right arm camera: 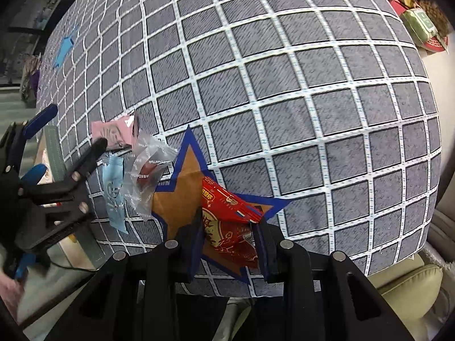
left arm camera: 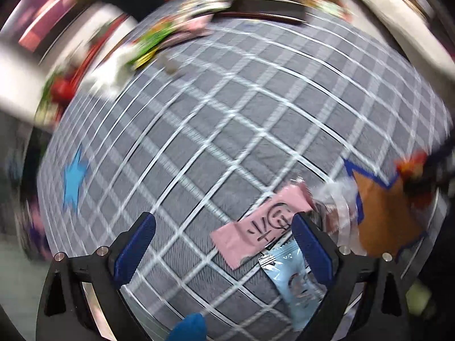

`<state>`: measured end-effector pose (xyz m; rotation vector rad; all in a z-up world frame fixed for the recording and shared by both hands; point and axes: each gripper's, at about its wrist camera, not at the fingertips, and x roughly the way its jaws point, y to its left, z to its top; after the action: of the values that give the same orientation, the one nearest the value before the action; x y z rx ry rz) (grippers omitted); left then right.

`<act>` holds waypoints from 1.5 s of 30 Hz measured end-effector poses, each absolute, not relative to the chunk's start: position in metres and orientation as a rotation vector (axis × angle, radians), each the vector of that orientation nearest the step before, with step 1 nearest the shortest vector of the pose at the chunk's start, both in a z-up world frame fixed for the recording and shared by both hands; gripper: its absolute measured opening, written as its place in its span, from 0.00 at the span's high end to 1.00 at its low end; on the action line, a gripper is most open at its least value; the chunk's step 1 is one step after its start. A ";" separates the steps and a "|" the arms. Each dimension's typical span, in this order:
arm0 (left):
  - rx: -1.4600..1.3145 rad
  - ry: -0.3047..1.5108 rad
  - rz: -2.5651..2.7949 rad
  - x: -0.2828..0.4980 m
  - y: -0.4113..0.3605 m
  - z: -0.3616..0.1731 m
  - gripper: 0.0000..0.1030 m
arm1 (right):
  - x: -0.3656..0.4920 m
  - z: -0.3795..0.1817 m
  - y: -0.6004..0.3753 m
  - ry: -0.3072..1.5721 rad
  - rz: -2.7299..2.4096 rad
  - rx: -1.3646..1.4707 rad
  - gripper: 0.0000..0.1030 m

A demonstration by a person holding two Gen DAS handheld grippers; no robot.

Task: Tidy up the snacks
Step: 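Carry the pink bar and red candy packet over the cream box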

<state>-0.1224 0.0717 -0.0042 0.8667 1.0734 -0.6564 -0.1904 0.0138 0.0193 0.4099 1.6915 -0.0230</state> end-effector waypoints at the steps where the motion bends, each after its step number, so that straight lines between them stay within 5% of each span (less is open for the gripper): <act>1: 0.914 1.062 -0.693 -0.125 0.069 -0.007 0.05 | -0.192 0.019 -0.001 1.690 -0.027 0.414 0.68; 8: 0.992 1.130 -0.806 -0.119 0.057 -0.017 0.07 | -0.196 0.026 -0.040 1.678 -0.031 0.440 0.68; 10: 0.928 1.217 -0.810 -0.108 0.054 -0.015 0.18 | -0.199 0.032 -0.059 1.675 -0.036 0.453 0.68; 15: 0.777 1.343 -0.749 -0.093 0.050 -0.005 0.72 | -0.205 0.048 -0.096 1.658 -0.044 0.461 0.68; 32: 0.161 1.333 -0.376 -0.073 0.157 0.088 0.75 | -0.171 0.095 -0.107 1.596 0.095 0.412 0.68; 45: -0.164 1.367 0.163 -0.146 0.336 0.072 0.75 | -0.113 0.095 0.126 1.653 0.630 0.077 0.68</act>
<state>-0.1462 0.3363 0.0722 -0.1637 1.3669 0.1632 -0.1127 0.1263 0.0951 0.0766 1.6531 0.6296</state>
